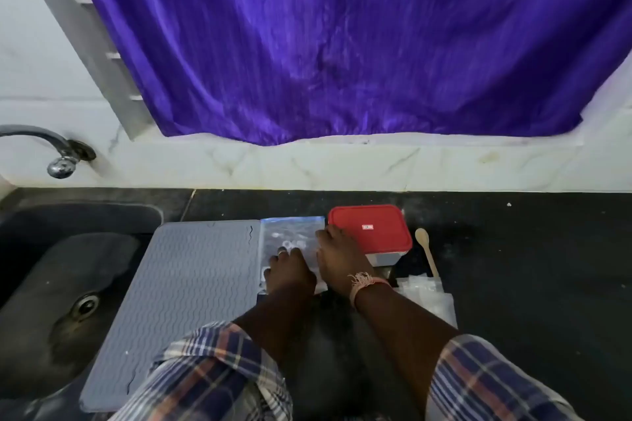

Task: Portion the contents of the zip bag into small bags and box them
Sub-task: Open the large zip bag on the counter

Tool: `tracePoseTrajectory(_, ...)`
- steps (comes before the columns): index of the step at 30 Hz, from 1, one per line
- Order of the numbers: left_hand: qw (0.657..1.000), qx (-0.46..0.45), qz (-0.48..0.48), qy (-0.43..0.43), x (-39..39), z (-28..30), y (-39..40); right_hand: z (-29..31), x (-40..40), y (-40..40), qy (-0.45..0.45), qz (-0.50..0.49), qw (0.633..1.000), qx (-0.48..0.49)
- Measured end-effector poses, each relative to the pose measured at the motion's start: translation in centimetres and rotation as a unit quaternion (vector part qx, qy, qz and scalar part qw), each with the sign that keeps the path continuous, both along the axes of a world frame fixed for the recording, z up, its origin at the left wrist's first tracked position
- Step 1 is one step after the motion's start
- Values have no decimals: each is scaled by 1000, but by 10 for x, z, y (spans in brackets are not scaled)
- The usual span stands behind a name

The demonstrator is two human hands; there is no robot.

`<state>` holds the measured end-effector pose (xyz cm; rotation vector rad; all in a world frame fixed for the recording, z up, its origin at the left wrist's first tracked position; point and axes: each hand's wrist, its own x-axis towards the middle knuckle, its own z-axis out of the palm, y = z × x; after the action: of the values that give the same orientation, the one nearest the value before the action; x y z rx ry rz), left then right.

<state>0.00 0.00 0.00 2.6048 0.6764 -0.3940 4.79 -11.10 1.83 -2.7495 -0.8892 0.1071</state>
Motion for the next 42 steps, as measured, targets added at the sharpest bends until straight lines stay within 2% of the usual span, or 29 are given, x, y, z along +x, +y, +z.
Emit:
tracePoseTrajectory(2, 997, -19, 23, 65, -11, -6, 13, -12, -11, 13, 81, -2, 997, 14)
tracePoseTrajectory(4, 995, -47, 15, 86, -26, -17, 21, -31, -26, 16, 151, 10, 988, -34)
tracePoseTrajectory(6, 996, -47, -19, 70, -39, -24, 27, -60, -41, 15, 179, 28, 980, -82)
tracePoseTrajectory(9, 1000, -17, -9, 19, -57, -35, 35, -68, -64, 14, 201, 2, 979, -40)
tracePoseTrajectory(12, 998, 9, 51, -31, -68, -46, 34, -59, -67, 13, 248, -8, 969, -9)
tracePoseTrajectory(14, 993, -7, 111, -51, -76, -51, 30, -56, -69, 6, 289, -19, 957, 2)
tracePoseTrajectory(20, 975, -18, 222, -21, -71, -52, 28, -57, -76, -4, 367, -47, 928, 50)
tracePoseTrajectory(23, 976, -10, 217, 13, -66, -49, 33, -58, -73, -12, 358, -41, 931, 54)
tracePoseTrajectory(28, 977, -64, 197, -52, -71, -40, 28, -44, -62, -22, 241, -46, 965, 92)
tracePoseTrajectory(33, 931, -180, 259, -183, -86, -26, 13, -16, -46, -19, 65, -61, 981, 172)
tracePoseTrajectory(35, 918, -215, 259, -212, -91, -16, 10, -5, -37, -17, 31, -49, 985, 163)
tracePoseTrajectory(38, 903, -263, 243, -236, -90, -8, 14, 11, -20, -17, 89, -57, 989, 102)
tracePoseTrajectory(42, 879, -283, 257, -287, -78, 5, 11, 46, -12, -32, 288, -32, 953, 93)
